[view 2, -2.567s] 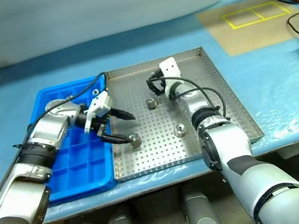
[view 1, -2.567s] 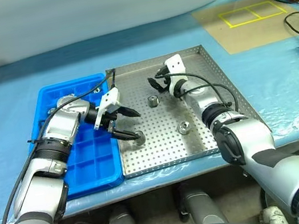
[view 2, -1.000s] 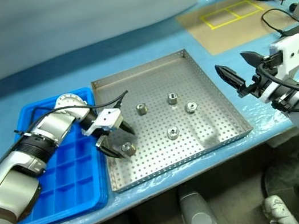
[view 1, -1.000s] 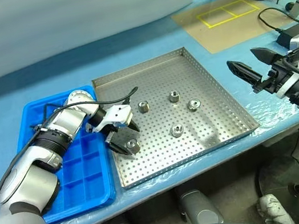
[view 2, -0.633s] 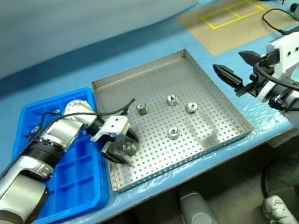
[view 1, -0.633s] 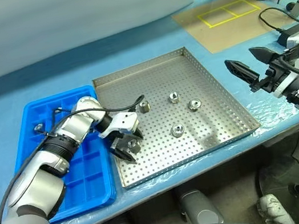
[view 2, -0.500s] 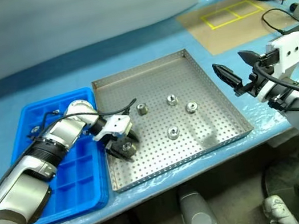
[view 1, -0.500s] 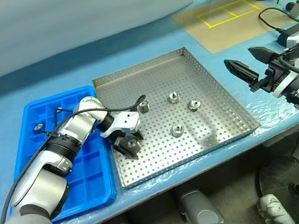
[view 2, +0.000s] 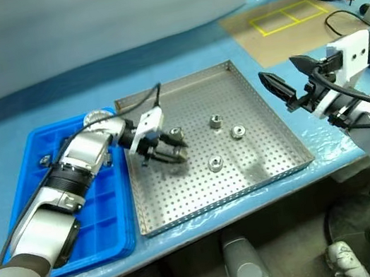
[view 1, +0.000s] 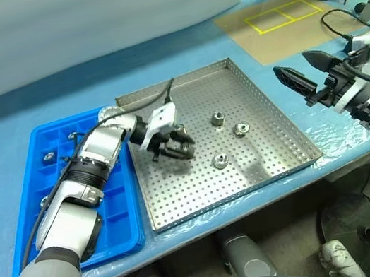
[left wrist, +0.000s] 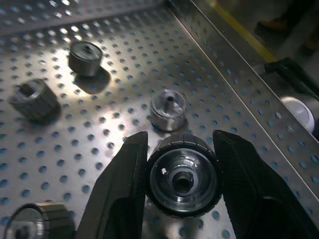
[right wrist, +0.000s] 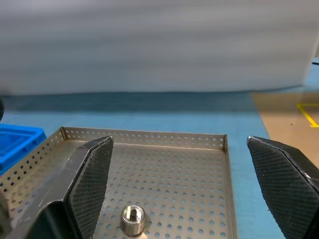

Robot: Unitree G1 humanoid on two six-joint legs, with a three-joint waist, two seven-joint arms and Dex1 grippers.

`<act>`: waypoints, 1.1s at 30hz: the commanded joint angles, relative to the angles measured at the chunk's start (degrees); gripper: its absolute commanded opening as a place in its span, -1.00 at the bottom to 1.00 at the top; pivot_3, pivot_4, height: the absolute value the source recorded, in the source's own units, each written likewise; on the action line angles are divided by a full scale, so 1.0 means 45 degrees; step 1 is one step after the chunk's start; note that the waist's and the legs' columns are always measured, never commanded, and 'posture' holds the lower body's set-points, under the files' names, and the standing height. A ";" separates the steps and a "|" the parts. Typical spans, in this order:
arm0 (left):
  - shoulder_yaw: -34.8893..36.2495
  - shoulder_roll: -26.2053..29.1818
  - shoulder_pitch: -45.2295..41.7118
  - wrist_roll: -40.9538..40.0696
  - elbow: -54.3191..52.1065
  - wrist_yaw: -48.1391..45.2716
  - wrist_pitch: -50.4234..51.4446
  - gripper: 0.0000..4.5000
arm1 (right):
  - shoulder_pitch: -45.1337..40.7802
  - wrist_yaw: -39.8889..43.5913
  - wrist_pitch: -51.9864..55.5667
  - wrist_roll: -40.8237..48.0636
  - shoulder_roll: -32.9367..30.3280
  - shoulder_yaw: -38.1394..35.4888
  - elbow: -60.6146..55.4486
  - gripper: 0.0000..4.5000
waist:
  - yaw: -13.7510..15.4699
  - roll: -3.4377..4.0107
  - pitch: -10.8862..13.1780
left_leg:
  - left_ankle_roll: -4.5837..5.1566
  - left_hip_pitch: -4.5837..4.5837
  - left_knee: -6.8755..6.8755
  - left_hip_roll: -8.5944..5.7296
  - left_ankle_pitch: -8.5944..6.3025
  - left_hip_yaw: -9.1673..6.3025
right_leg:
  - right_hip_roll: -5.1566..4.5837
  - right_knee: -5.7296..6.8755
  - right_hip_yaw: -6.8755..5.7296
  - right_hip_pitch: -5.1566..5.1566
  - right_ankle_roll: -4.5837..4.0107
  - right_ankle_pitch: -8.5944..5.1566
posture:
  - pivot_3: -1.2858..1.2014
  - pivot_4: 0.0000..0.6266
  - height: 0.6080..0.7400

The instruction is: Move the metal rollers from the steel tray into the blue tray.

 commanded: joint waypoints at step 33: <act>0.9796 0.1976 1.2610 -0.4328 -1.3600 0.9243 0.4519 -0.24 | -0.8272 0.8815 -0.6962 -0.4799 0.3918 0.4819 1.4289 1.00 | 0.3475 -0.0009 0.0020 | -0.0202 -0.0057 -0.0067 0.0161 0.0138 0.0013 | 0.0026 0.0270 -0.0112 -0.0249 -0.0047 -0.0029 | 0.18 -0.52 1.00</act>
